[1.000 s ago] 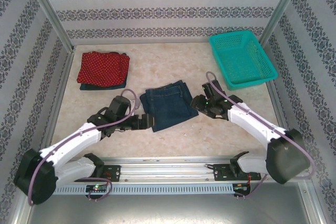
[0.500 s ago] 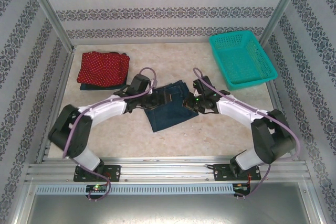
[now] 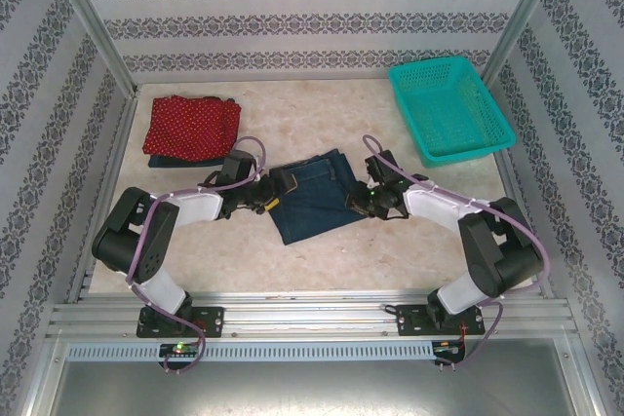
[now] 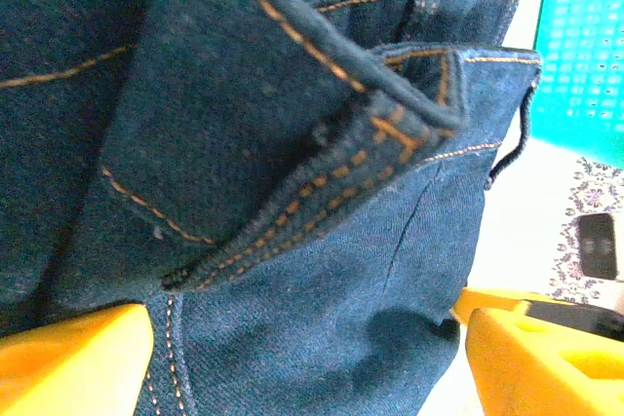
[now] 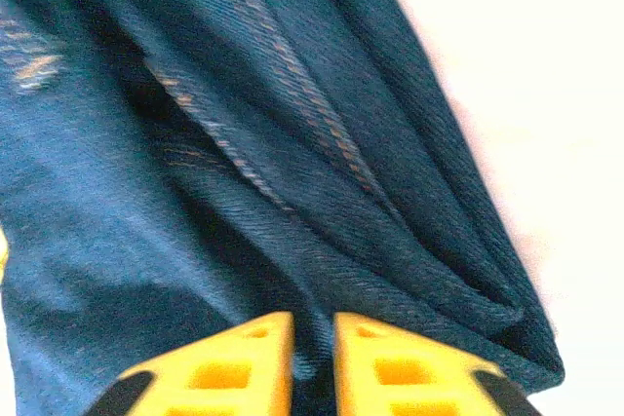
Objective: Fold and stack the skirts
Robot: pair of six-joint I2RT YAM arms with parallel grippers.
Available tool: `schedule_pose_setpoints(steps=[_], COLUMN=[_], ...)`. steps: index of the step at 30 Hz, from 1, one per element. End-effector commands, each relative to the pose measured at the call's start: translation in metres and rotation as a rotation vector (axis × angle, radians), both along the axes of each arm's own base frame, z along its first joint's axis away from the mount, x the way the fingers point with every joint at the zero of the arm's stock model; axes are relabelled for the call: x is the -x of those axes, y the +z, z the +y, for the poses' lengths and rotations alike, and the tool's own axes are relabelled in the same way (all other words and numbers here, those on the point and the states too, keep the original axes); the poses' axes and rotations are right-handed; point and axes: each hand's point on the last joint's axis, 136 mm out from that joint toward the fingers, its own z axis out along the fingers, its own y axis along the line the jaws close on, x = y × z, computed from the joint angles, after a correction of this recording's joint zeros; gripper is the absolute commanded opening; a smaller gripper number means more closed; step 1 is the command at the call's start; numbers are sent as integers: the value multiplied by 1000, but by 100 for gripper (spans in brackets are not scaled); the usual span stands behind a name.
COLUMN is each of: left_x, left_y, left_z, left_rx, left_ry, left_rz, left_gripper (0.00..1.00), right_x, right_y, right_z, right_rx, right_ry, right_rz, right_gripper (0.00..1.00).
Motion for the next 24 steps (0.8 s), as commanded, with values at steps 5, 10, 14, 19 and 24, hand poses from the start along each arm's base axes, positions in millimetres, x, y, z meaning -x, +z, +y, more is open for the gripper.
schedule_pose_setpoints(steps=[5,10,14,19,24], left_x=[-17,-23,-31,-36,-29], left_y=[76,106,81,30,-13], left_z=[-18,-28,-29,-27,-19], left_rx=[86,111,98,92,19], left_ry=[-63,-77,-46,12,30], left_rz=[-131,-213,-162,-56,40], left_gripper=[88,93,94,96,98], right_x=[-41,-64,-79,-89,-105], right_y=[50,35,20,4,37], right_z=[37,42,38,54,88], right_rx=[-74,-1,66,81,29], right_ry=[181,136,112,182,290], right_rz=[-176,-137,-130,-100,-237], right_gripper=[35,27,41,41,21])
